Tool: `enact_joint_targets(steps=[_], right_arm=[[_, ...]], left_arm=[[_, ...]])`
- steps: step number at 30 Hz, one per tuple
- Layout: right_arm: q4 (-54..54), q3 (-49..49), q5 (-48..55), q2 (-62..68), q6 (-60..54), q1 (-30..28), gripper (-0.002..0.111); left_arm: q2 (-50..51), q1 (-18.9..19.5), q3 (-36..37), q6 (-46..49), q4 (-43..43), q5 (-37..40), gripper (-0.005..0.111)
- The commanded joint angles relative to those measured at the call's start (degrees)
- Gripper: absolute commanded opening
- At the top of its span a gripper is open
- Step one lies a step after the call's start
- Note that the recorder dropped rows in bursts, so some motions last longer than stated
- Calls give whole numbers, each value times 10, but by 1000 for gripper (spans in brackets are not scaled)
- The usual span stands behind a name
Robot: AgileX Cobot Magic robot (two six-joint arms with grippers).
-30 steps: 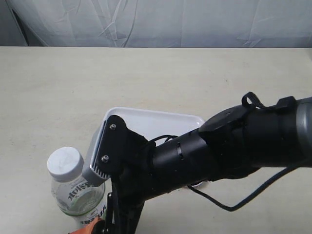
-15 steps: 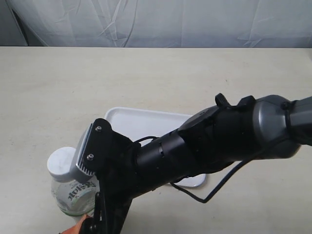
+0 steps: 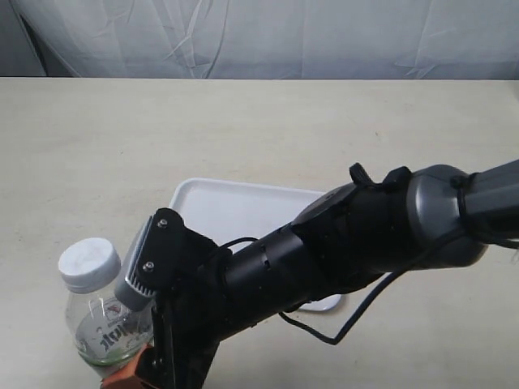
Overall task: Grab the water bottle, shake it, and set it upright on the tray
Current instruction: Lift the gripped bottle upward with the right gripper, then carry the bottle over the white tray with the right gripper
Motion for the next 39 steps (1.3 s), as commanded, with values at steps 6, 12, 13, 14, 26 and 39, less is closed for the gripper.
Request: enact_joint_targets(steps=[6, 12, 13, 14, 26, 39], right_arm=[[6, -3, -7, -1, 48, -3, 2], [6, -3, -44, -13, 53, -3, 2], [6, -3, -49, -18, 53, -3, 2], [6, -3, -63, -31, 53, -3, 2], [6, -97, -471, -215, 91, -27, -1], [5, -109, -522, -316, 108, -26, -1]], left_arm=[[-2, 0, 1, 0, 0, -1, 0], [-2, 0, 1, 0, 0, -1, 0], [-2, 0, 1, 0, 0, -1, 0], [-2, 0, 1, 0, 0, -1, 0], [-2, 0, 1, 0, 0, -1, 0], [-2, 0, 1, 0, 0, -1, 0]])
